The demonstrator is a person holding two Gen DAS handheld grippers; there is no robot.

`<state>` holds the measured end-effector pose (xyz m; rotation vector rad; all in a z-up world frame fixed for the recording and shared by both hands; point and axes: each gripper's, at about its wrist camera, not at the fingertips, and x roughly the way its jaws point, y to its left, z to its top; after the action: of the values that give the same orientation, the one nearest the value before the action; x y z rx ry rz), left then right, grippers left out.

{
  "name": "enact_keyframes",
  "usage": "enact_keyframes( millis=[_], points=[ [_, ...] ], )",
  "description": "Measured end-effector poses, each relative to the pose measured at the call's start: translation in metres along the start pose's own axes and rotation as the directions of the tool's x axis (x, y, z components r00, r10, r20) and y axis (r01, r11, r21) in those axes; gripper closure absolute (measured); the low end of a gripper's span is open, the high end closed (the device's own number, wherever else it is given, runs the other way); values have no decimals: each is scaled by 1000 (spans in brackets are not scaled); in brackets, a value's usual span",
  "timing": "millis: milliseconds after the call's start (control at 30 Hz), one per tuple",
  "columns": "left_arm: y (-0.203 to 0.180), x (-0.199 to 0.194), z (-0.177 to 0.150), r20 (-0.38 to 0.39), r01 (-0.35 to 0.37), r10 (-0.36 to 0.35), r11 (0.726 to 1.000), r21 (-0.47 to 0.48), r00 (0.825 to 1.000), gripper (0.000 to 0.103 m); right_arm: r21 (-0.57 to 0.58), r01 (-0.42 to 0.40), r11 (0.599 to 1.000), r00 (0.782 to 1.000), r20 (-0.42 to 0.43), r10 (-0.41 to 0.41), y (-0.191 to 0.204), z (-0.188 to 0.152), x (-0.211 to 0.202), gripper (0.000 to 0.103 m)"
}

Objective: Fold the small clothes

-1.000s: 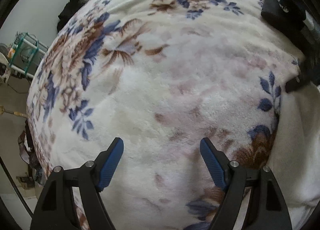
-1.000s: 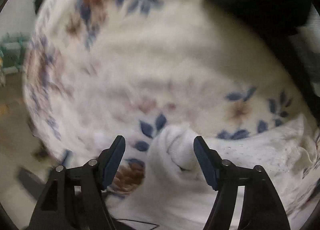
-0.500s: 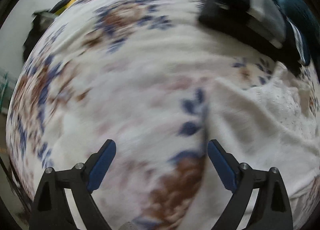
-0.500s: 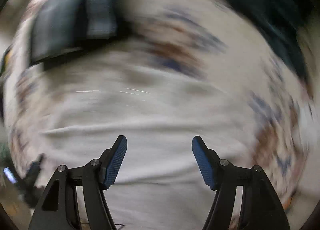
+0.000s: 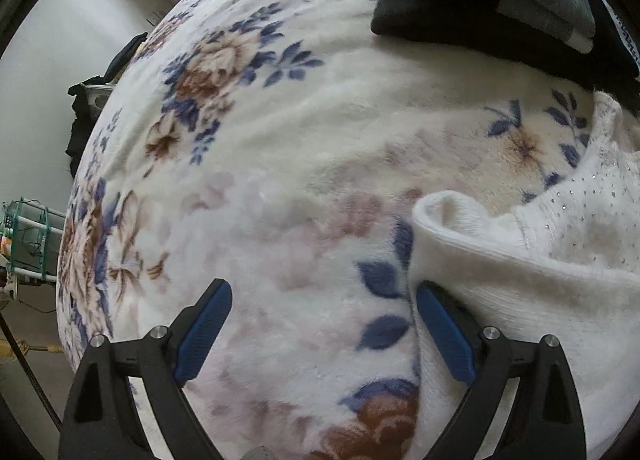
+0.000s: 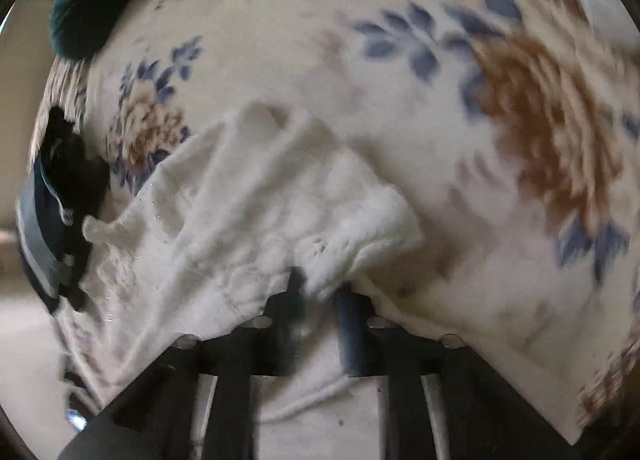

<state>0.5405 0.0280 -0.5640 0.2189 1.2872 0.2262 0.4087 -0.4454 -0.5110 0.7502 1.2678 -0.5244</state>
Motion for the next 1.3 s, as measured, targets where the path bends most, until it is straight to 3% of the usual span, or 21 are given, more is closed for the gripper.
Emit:
enact_keyframes(
  millis=[100, 200, 267, 367, 400, 433, 500, 533, 567, 633, 667, 800, 967, 1133, 1233, 1300],
  points=[
    [4, -5, -1, -3, 7, -7, 1000, -27, 1000, 7, -184, 2, 983, 990, 136, 23, 37, 3, -47, 93],
    [11, -10, -2, 10, 14, -13, 998, -66, 1000, 7, -286, -81, 955, 963, 224, 149, 56, 4, -90, 93],
    [13, -9, -2, 16, 10, -9, 998, -70, 1000, 7, -306, -121, 944, 953, 231, 197, 67, 11, -95, 93],
    [13, -7, -6, 7, 12, -12, 998, -66, 1000, 7, -240, -104, 965, 985, 109, 134, 57, 28, -51, 92],
    [13, -8, -8, 7, 16, -15, 998, -65, 1000, 7, -167, -83, 982, 997, -12, 82, 40, 37, -18, 91],
    [14, -10, -9, 9, 19, -19, 998, -61, 1000, 7, -115, -47, 992, 995, -93, 36, 25, 40, 2, 86],
    [15, -18, -12, 32, 22, -20, 998, -54, 999, 7, -52, -12, 999, 986, -167, 3, 2, 40, 17, 85],
    [15, -25, -14, 49, 25, -23, 998, -52, 999, 7, -40, -27, 999, 987, -160, 21, -4, 37, 12, 71],
    [13, -31, -16, 62, 29, -26, 998, -49, 998, 7, -39, -44, 998, 989, -146, 38, -8, 35, 1, 46],
    [5, -53, -24, 104, 48, -44, 998, -35, 994, 7, -56, -82, 995, 987, -146, 73, -10, 28, -26, 19],
    [-2, -64, -28, 112, 61, -58, 998, -23, 992, 7, -73, -93, 993, 985, -154, 81, -10, 27, -35, 18],
    [-42, -117, -61, 119, 148, -153, 988, 53, 981, 7, -255, -76, 964, 974, -225, 17, -8, 22, -86, 18],
    [-124, -171, -141, 79, 199, -210, 972, 128, 974, 7, -420, -115, 900, 942, -333, -35, -39, 36, -120, 17],
    [-219, -196, -229, -47, 179, -174, 972, 150, 984, 7, -585, -186, 790, 902, -420, -99, -70, 61, -108, 17],
    [-275, -203, -279, -159, 209, -187, 969, 135, 969, 7, -618, -212, 757, 888, -445, -114, -84, 78, -93, 17],
    [-299, -207, -299, -186, 234, -208, 964, 126, 960, 7, -620, -248, 744, 877, -471, -100, -91, 89, -81, 17]
  ],
)
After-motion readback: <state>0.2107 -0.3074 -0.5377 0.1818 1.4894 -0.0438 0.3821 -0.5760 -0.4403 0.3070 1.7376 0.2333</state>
